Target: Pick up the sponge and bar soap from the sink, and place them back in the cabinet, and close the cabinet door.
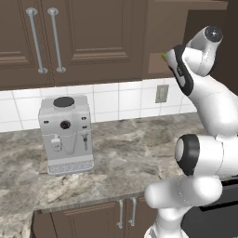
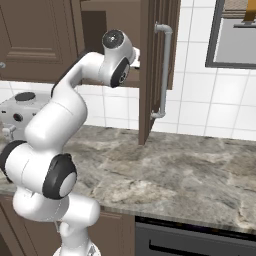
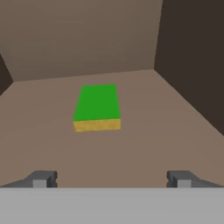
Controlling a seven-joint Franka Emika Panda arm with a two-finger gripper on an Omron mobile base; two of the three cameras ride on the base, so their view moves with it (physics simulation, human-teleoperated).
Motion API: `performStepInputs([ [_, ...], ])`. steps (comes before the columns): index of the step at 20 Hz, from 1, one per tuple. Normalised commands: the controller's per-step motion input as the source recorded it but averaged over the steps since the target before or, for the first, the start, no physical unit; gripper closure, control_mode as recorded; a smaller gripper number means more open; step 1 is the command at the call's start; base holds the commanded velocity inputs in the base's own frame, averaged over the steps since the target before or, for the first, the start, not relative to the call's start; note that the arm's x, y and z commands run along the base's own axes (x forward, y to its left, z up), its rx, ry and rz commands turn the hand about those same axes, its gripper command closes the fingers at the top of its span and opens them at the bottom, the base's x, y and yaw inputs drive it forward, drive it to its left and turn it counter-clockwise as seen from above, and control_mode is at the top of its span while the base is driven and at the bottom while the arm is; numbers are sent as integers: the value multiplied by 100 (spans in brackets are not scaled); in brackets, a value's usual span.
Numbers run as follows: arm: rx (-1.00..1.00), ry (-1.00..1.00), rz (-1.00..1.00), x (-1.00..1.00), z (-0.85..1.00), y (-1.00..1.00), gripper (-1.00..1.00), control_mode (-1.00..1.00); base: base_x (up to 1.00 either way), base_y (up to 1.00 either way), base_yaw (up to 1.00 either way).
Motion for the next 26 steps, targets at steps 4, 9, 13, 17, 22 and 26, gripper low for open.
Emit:
performStepInputs([
  [4, 0, 1, -1, -58, 0, 2, -100, -100, 0, 0, 0],
  [9, 0, 4, 0, -55, 0, 16, -100, -100, 0, 0, 0],
  [13, 0, 4, 0, -56, 0, 32, -100, -100, 0, 0, 0],
  [17, 0, 9, 0, -59, 0, 35, -100, -100, 0, 0, 0],
  [22, 0, 10, 0, -66, 0, 29, -100, -100, 0, 0, 0],
  [26, 1, 8, 0, -74, 0, 20, -100, -100, 0, 0, 0],
])
